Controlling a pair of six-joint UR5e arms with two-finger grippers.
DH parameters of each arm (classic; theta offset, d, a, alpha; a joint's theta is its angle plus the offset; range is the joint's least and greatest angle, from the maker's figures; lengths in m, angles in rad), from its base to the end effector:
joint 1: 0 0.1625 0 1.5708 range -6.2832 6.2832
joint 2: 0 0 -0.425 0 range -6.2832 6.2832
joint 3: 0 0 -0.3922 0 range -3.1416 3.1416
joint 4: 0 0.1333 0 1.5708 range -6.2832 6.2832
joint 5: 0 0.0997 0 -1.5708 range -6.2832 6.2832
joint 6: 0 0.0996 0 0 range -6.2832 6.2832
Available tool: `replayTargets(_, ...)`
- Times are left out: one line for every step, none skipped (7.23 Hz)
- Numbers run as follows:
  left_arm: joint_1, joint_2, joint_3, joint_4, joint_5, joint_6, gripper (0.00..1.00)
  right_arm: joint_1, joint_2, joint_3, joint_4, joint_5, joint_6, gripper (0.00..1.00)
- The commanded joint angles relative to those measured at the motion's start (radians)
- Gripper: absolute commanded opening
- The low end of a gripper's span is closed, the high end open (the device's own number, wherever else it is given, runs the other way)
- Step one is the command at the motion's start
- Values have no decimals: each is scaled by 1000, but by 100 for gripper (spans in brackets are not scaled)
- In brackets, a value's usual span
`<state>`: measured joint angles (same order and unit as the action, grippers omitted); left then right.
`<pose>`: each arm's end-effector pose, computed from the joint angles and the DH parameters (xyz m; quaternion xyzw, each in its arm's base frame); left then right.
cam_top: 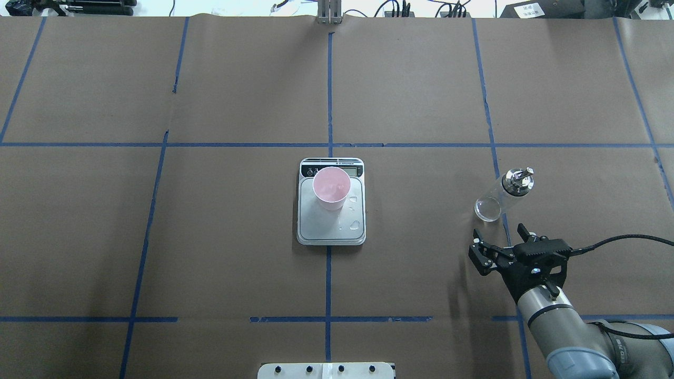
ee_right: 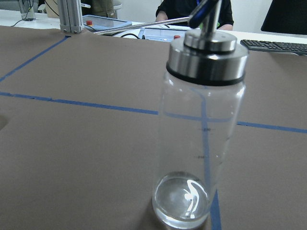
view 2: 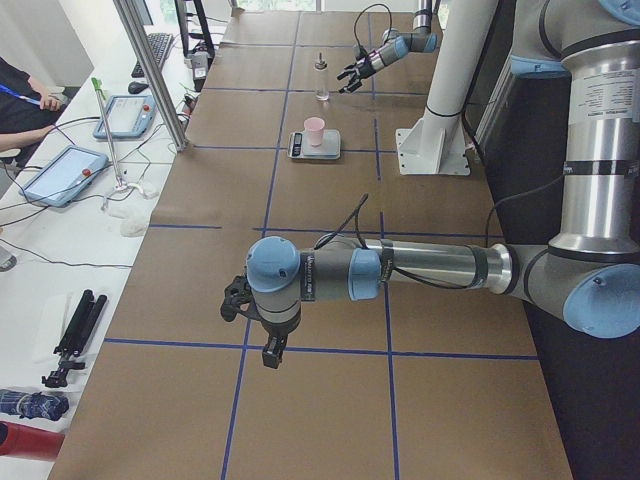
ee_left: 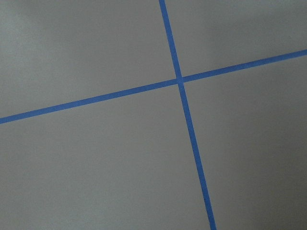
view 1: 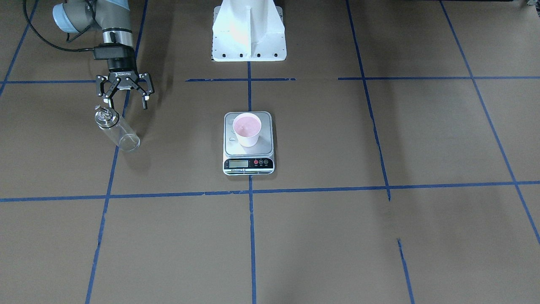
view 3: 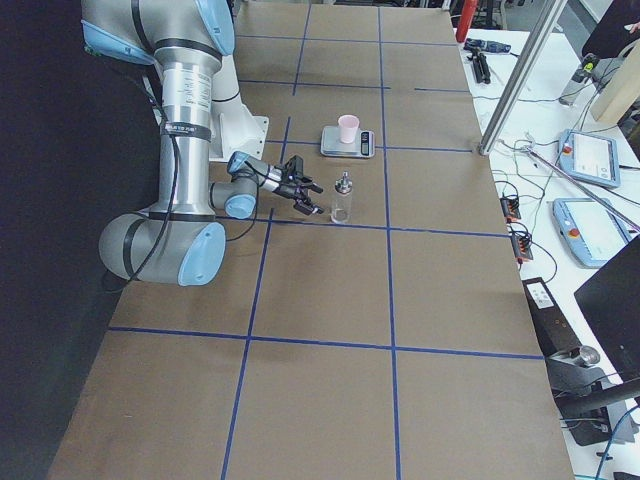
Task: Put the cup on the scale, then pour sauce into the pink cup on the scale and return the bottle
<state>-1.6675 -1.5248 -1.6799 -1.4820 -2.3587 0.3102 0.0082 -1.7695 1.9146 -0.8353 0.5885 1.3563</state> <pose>-0.1078 -0.4615 0.6351 0.0659 0.3783 0.0935 0.9186 -0.4085 -0.2195 0.4807 0.4658 -0.3261 0.1178 0.8141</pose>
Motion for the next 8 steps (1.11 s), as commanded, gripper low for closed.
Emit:
replayTargets(0,0,-1,0,-1,1,100,-33,-133,9,184,-6,-17,100)
replayTargets(0,0,-1,0,-1,1,100,-27,-177,14,235,22,-48,100)
replayTargets(0,0,-1,0,-1,1,100,-1,-182,21,269,36,-124,100)
replayTargets(0,0,-1,0,-1,1,100,118,-183,18,283,171,-187,100)
replayTargets(0,0,-1,-1,-1,3,100,244,-183,9,301,298,-274,100)
replayTargets(0,0,-1,-4,-1,3,100,395,-180,9,303,450,-395,100)
replayTargets(0,0,-1,-4,-1,4,100,541,-173,9,301,608,-493,100)
replayTargets(0,0,-1,-6,-1,4,100,700,-171,9,301,789,-597,100)
